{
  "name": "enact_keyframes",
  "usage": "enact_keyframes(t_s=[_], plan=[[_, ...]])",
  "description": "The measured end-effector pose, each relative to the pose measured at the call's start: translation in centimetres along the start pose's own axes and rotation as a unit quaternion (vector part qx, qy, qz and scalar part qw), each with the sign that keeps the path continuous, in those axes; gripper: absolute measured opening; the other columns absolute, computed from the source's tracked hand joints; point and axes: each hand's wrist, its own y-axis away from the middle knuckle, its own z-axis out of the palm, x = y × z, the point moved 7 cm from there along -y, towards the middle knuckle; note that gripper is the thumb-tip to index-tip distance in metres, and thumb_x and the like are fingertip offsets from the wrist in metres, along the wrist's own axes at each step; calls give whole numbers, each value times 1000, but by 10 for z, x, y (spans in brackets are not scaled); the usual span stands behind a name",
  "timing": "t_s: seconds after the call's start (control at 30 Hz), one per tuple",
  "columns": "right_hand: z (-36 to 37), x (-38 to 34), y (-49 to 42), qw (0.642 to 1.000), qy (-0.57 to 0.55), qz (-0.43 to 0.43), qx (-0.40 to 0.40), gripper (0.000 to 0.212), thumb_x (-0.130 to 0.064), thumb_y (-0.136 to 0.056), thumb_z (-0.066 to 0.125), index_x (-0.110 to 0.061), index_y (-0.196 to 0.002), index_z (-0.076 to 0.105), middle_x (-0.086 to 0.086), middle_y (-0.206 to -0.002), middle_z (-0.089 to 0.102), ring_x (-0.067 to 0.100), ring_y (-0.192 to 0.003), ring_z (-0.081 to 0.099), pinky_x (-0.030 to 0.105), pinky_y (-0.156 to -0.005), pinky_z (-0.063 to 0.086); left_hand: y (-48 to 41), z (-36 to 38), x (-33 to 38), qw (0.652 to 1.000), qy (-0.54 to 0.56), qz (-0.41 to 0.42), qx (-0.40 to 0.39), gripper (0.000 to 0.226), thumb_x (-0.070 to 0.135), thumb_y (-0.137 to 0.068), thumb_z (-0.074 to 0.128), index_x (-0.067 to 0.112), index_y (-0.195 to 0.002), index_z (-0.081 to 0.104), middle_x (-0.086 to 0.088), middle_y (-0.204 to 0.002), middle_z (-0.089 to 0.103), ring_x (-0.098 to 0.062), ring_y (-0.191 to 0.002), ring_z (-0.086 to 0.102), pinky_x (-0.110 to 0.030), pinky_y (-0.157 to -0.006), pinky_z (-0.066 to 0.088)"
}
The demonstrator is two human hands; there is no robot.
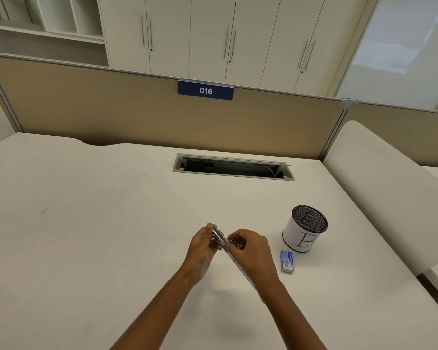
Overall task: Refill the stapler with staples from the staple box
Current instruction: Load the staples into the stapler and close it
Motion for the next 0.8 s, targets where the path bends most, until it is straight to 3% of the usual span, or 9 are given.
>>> enact_keyframes(t_s=[0.2, 0.33, 0.57, 0.8], plan=[[-1, -2, 2, 999, 31, -11, 4, 16, -18, -81, 62, -13, -95, 70, 7, -93, 70, 14, -78, 57, 23, -69, 44, 0, -1, -2, 1000, 20, -13, 7, 25, 21, -97, 38, 9, -82, 55, 4, -55, 65, -6, -49, 59, -16, -47, 47], [0, -4, 2, 998, 52, -23, 4, 17, -20, -83, 61, -14, -96, 70, 8, -94, 69, 17, -83, 59, 21, -68, 40, 1, 0, -3, 999, 26, -23, 15, 27, 21, -98, 37, 8, -82, 55, 3, -54, 66, -7, -48, 60, -16, -47, 48], [0, -3, 3, 995, 95, -39, 9, 11, -21, -84, 61, -12, -88, 65, 7, -91, 67, 11, -73, 48, 21, -66, 37, 3, 2, -7, 998, 30, -53, 26, 30, 22, -98, 36, 7, -81, 55, 1, -53, 65, -8, -47, 60, -16, -48, 47], [4, -3, 5, 992, 105, -49, -45, 20, -28, -87, 56, -18, -100, 68, 7, -96, 61, 17, -84, 58, 21, -68, 38, 5, 2, -15, 993, 73, -91, 34, 31, 23, -97, 39, 5, -78, 56, -1, -52, 62, -15, -58, 56, -18, -54, 52]])
